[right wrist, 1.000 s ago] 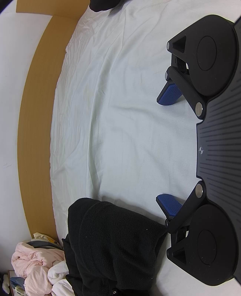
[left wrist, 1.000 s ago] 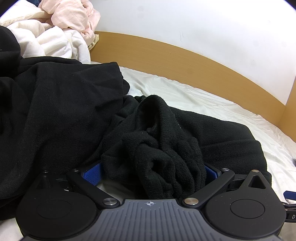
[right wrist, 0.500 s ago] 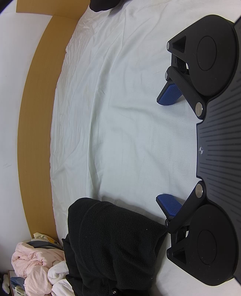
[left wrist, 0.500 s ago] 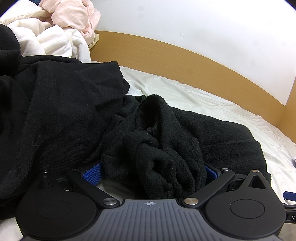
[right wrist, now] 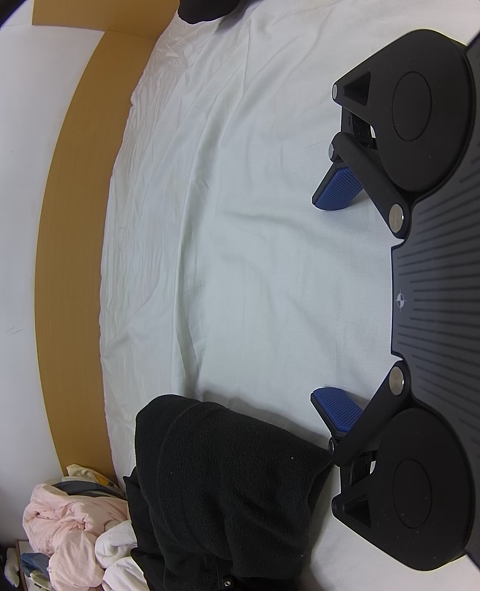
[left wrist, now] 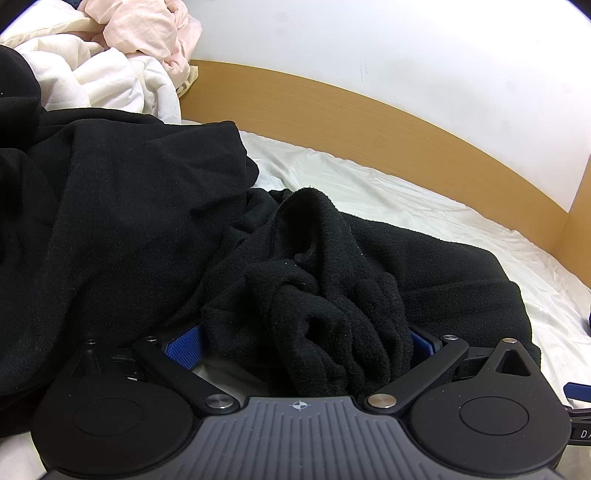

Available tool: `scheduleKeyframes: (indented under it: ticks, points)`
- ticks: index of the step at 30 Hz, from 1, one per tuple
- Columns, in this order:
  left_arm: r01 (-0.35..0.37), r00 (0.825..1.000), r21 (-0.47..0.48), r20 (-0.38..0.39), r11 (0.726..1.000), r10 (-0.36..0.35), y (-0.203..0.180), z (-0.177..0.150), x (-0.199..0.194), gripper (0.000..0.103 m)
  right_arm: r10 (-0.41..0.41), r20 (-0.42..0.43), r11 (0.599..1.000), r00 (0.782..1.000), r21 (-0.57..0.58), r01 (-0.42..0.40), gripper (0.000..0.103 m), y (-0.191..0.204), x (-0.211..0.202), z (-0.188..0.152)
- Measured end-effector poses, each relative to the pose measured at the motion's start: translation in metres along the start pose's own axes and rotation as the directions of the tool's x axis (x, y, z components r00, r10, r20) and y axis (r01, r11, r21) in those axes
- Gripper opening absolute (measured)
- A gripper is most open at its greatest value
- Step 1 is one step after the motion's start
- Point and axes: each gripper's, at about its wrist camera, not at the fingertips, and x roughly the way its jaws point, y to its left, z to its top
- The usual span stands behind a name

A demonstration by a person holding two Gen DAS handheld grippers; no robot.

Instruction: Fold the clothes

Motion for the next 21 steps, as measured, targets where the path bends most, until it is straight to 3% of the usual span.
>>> scheduleKeyframes:
  ticks: [21]
  points:
    - [0.000, 1.000, -0.005, -0.002, 1.000, 0.000, -0.0059, -0.0026, -0.0030, 0.103, 0.000, 0.000, 1.000, 1.000, 0.000, 0.000, 0.103, 0.0004, -0.0011, -0.0004]
